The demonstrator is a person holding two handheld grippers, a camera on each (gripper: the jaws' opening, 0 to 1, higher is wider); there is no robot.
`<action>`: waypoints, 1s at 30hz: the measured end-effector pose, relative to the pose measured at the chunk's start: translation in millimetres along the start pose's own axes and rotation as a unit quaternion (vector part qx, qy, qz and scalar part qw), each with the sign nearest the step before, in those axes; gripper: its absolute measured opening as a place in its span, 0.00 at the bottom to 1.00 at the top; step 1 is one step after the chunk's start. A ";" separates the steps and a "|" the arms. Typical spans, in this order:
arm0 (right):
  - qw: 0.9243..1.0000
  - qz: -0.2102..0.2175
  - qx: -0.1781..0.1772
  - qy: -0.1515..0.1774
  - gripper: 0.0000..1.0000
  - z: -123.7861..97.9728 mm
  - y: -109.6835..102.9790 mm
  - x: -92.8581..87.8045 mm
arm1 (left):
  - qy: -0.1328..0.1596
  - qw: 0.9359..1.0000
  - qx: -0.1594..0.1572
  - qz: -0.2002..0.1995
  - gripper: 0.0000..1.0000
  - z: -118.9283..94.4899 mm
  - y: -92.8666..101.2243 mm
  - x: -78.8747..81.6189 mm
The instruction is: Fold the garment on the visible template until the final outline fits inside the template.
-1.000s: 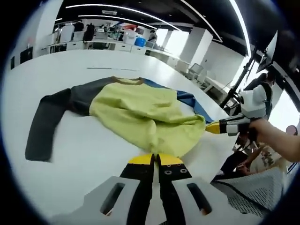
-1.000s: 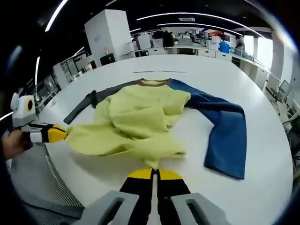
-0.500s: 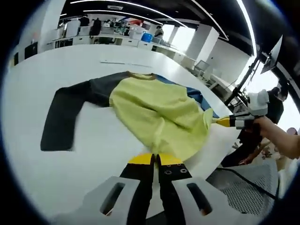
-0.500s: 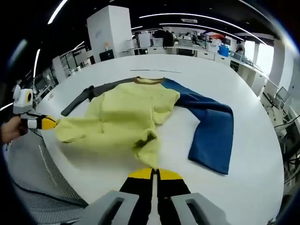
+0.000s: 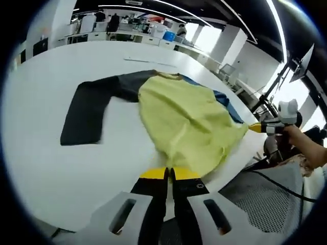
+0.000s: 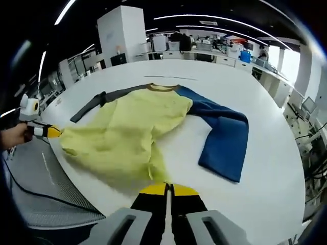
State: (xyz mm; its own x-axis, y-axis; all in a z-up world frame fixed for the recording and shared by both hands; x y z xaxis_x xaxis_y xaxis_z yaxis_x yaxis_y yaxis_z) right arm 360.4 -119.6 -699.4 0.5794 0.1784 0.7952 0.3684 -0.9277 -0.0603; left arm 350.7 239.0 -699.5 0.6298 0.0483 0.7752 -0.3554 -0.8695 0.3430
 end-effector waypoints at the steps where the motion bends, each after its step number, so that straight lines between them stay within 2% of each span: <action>1: 1.000 0.000 0.004 -0.003 0.00 -3.3 -1.4 -2.9 | -0.001 1.000 0.001 -0.002 0.00 -1.3 -1.6 -1.2; 4: 1.000 -0.005 0.004 -0.012 0.00 -8.8 -3.7 -10.0 | -0.009 1.000 0.005 -0.004 0.00 -4.9 -4.0 -7.3; 8: 1.000 0.000 0.002 -0.031 0.00 -15.4 -9.8 -23.8 | -0.045 0.999 0.014 -0.011 0.00 -6.6 -4.0 -22.3; 12: 0.999 -0.001 0.001 -0.046 0.00 -22.6 -18.7 -35.5 | -0.059 0.998 0.014 0.000 0.00 -6.4 -1.8 -30.5; 14: 0.998 -0.008 -0.001 -0.063 0.00 -24.6 -19.8 -44.2 | -0.065 0.998 0.018 0.015 0.00 -6.3 -4.1 -33.1; 16: 0.998 -0.001 -0.005 -0.063 0.00 -24.8 -19.9 -47.1 | -0.071 0.997 0.022 0.022 0.00 -6.6 -5.9 -35.5; 20: 0.997 0.003 -0.017 -0.071 0.00 -25.5 -19.2 -53.4 | -0.079 0.996 0.027 0.018 0.00 -6.7 -6.8 -39.4; 25: 0.993 0.023 -0.043 -0.104 0.00 -30.5 -20.9 -66.6 | -0.093 0.995 0.031 0.024 0.00 -7.7 -8.4 -46.7; 30: 0.993 0.031 -0.049 -0.102 0.00 -31.2 -23.5 -66.8 | -0.097 0.994 0.035 0.027 0.00 -8.6 -11.5 -50.0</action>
State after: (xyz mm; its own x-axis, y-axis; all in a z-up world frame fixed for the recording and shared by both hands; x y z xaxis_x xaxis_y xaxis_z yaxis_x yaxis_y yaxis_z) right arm 290.3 -120.0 -732.3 0.7380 0.1736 0.6521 0.2612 -0.9645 -0.0389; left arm 317.4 250.8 -737.6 0.7353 -0.0900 0.6717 -0.3485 -0.9003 0.2608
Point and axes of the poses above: the point that each gripper's makers call its tool centre point, and the gripper's own axes: z roughly forward along the fingers, y roughly to its right, x roughly out of its top, the point moved 2 cm from there along -z, roughly backward along the fingers, and after that the axes turned 11 degrees about y, right-handed, at the moved point
